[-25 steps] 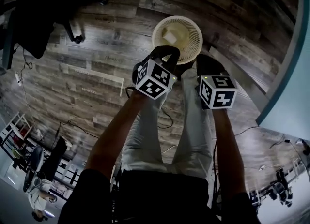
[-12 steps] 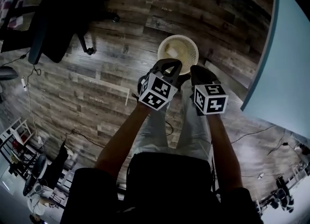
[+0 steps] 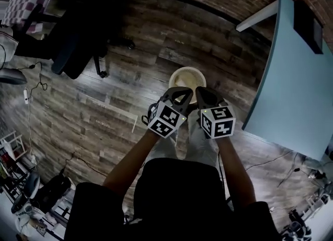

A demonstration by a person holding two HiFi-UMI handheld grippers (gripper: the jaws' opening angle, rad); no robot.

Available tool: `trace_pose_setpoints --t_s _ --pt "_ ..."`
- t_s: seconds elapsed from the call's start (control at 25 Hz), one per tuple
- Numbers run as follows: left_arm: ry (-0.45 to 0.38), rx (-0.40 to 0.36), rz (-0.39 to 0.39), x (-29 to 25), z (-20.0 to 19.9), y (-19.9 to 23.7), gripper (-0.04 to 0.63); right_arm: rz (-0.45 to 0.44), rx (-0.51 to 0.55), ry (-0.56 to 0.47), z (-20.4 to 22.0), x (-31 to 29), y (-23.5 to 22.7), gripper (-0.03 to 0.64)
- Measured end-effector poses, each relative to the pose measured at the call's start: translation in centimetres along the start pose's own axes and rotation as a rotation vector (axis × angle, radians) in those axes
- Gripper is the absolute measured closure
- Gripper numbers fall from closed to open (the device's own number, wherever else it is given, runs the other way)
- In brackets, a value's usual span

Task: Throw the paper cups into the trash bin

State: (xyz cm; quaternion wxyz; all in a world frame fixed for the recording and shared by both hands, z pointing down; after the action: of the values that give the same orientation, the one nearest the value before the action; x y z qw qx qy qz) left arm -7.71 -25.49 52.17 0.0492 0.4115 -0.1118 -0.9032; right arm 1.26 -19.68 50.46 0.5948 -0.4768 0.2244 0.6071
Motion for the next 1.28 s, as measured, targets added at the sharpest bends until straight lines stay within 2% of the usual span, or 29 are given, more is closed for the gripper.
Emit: trace_pose_setpoints --t_s 0.24,0.56,0.96,1.28 --pt "-0.113 0.067 -0.080 5.6 -2.6 1.0 0.586 -0.013 0.073 -0.039 -3.1 2.6 3.1 0.614" --pt "-0.247 0.041 -0.114 11.5 -5.2 0.3 0.586 -0.004 0.157 -0.145 -5.4 7.1 7.3 0.614" --pt "-0.377 -0.070 -0.174 17.0 -8.6 -1.9 0.586 0.048 0.184 -0.294 -8.0 12.8 9.8 0.615" --pt "-0.403 -0.146 -0.213 17.7 -9.4 -1.4 0.586 0.047 0.188 -0.336 -8.7 13.4 10.9 0.615"
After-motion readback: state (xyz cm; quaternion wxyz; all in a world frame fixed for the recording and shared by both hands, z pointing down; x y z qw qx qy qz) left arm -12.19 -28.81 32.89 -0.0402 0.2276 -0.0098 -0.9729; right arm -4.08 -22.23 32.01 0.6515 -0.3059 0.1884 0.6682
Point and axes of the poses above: the fingertips, and each gripper's own axes: x backward along the fingers, y to its left, z out of its underside, the point moved 8 cm from there along x, backward along the fingers, and after that the axes turned 13 degrees about y, right-handed, at the moved point
